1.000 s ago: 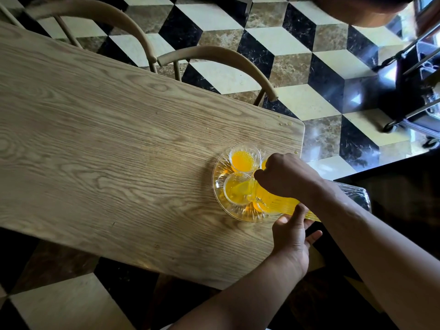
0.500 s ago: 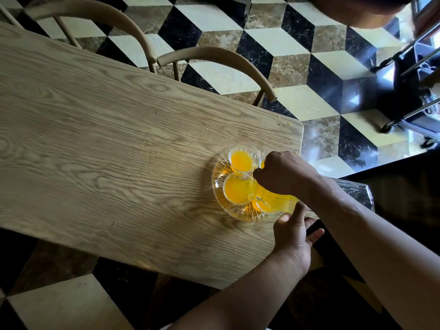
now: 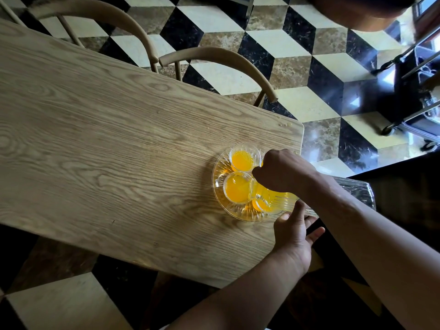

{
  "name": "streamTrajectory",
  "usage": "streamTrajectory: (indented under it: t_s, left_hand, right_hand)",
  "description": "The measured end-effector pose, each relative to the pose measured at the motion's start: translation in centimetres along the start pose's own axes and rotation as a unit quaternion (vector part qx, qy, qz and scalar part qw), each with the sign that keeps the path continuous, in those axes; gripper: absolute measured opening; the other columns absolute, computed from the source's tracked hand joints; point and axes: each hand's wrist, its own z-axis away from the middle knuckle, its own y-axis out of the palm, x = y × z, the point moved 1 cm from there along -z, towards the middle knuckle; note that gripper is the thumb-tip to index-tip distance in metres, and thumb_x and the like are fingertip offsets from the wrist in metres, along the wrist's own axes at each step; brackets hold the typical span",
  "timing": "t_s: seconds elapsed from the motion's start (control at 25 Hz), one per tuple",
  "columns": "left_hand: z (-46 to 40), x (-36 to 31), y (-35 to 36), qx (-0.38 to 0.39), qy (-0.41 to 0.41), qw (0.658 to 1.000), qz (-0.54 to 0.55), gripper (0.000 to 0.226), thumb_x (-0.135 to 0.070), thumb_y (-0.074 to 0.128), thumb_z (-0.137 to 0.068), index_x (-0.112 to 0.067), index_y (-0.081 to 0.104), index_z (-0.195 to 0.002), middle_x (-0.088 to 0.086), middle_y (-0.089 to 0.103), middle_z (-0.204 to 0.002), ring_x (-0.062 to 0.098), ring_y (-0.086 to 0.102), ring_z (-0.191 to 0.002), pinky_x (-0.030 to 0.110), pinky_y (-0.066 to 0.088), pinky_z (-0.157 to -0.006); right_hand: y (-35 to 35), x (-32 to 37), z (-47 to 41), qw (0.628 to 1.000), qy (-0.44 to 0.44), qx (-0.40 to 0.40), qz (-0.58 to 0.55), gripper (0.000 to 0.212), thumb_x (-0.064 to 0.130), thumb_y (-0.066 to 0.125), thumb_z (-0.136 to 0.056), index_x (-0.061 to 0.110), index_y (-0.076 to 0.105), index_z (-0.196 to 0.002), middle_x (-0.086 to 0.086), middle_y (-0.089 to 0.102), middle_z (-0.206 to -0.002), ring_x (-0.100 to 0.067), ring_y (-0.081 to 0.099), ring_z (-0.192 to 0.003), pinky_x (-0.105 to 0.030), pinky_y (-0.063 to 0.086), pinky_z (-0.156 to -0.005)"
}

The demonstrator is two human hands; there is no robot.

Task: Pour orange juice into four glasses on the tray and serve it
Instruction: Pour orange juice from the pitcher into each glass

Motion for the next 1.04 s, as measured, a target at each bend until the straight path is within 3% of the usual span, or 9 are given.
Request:
streamTrajectory:
  t_s: [0.32, 0.52, 0.72, 0.92, 1.04]
  left_hand:
    - [-0.1, -0.5, 0.1, 0.009, -0.017, 1.000, -0.001, 0.027, -0.037, 0.073, -0.096, -0.012, 0.063, -0.100, 0.007, 0.067, -0.092, 0.012, 0.073, -0.074, 0.037, 0.056, -0.071]
    - [-0.2, -0.7, 0.1, 0.007, -0.021, 1.000, 0.012, 0.025, -0.037, 0.073, -0.096, -0.013, 0.065, -0.098, 0.007, 0.068, -0.093, 0.010, 0.074, -0.072, 0.037, 0.056, -0.070]
    - [-0.1, -1.0, 0.1, -0.002, -0.031, 0.999, 0.025, 0.032, -0.039, 0.072, -0.097, -0.010, 0.065, -0.109, 0.007, 0.072, -0.091, 0.013, 0.074, -0.078, 0.039, 0.057, -0.073]
    - [0.5, -1.7, 0.0, 0.003, -0.040, 0.998, 0.051, 0.028, -0.035, 0.076, -0.094, -0.012, 0.061, -0.085, -0.002, 0.067, -0.063, 0.006, 0.069, -0.053, 0.030, 0.060, -0.052]
    - [0.5, -1.8, 0.0, 0.010, -0.043, 0.997, 0.058, 0.027, -0.036, 0.075, -0.093, -0.012, 0.064, -0.090, 0.005, 0.070, -0.082, 0.012, 0.074, -0.069, 0.035, 0.061, -0.061]
  right_hand:
    - [0.0, 0.4, -0.7, 1.000, -0.004, 0.005, 0.009, 0.032, 0.033, 0.055, -0.080, 0.009, 0.054, -0.058, -0.002, 0.052, -0.056, -0.020, 0.049, -0.046, -0.020, 0.036, -0.046]
    - [-0.1, 0.6, -0.9, 1.000, -0.017, 0.007, 0.013, 0.033, 0.033, 0.056, -0.082, 0.010, 0.052, -0.057, -0.002, 0.051, -0.056, -0.019, 0.047, -0.045, -0.019, 0.034, -0.045]
    - [-0.1, 1.2, -1.1, 0.999, -0.021, 0.018, 0.028, 0.031, 0.030, 0.055, -0.081, 0.010, 0.051, -0.057, -0.001, 0.049, -0.057, -0.018, 0.045, -0.046, -0.019, 0.033, -0.045]
    - [0.2, 2.1, -1.3, 0.998, -0.020, 0.031, 0.045, 0.027, 0.029, 0.054, -0.078, 0.012, 0.052, -0.058, -0.001, 0.052, -0.060, -0.018, 0.048, -0.047, -0.019, 0.035, -0.046]
    - [0.4, 2.5, -1.5, 0.998, -0.018, 0.031, 0.047, 0.027, 0.030, 0.054, -0.078, 0.011, 0.054, -0.058, 0.000, 0.054, -0.060, -0.018, 0.050, -0.047, -0.019, 0.035, -0.045]
